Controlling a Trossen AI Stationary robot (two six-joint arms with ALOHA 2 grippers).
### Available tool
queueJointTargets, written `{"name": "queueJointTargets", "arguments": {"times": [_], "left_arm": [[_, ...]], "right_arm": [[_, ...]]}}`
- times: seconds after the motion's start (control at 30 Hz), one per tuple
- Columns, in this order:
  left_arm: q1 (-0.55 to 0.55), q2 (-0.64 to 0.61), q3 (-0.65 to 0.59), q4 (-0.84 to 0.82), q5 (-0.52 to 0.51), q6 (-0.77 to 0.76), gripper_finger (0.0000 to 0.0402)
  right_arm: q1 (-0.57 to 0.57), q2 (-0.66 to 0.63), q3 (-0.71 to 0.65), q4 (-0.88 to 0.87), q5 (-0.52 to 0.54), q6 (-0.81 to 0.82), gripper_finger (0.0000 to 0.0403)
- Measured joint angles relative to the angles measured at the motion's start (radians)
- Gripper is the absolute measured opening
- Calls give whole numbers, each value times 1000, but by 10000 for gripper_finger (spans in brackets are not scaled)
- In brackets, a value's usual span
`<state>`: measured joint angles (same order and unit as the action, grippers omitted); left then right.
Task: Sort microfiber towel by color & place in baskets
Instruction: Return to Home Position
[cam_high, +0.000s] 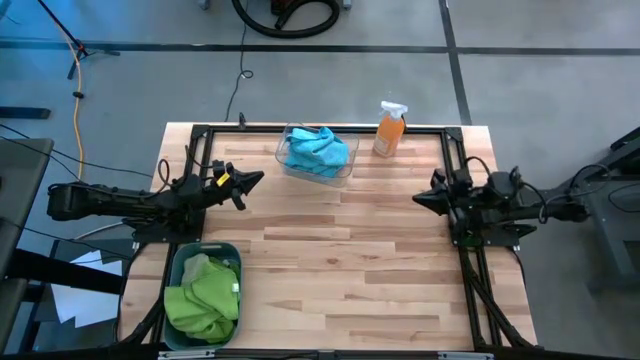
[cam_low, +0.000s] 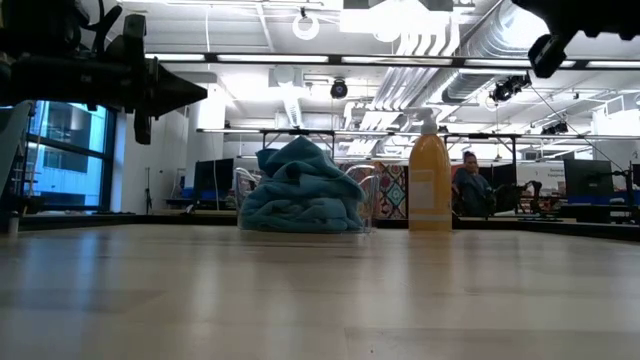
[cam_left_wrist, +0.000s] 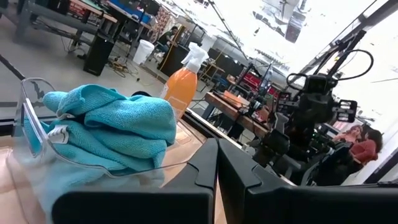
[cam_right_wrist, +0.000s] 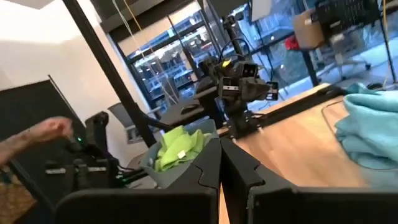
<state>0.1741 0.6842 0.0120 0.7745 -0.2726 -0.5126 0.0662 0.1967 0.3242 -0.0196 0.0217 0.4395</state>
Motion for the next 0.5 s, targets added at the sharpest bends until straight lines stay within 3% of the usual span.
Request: {"name": "queueJointTargets", "arguments": {"times": [0.33,0.5], "left_arm": [[0,-10,1,-16,0,0,0],[0,-47,2,-87,0,0,0]], "right_arm": [[0,-162,-236,198,8,-25,0],[0,-196,-307,212,-13,-96,0]]}}
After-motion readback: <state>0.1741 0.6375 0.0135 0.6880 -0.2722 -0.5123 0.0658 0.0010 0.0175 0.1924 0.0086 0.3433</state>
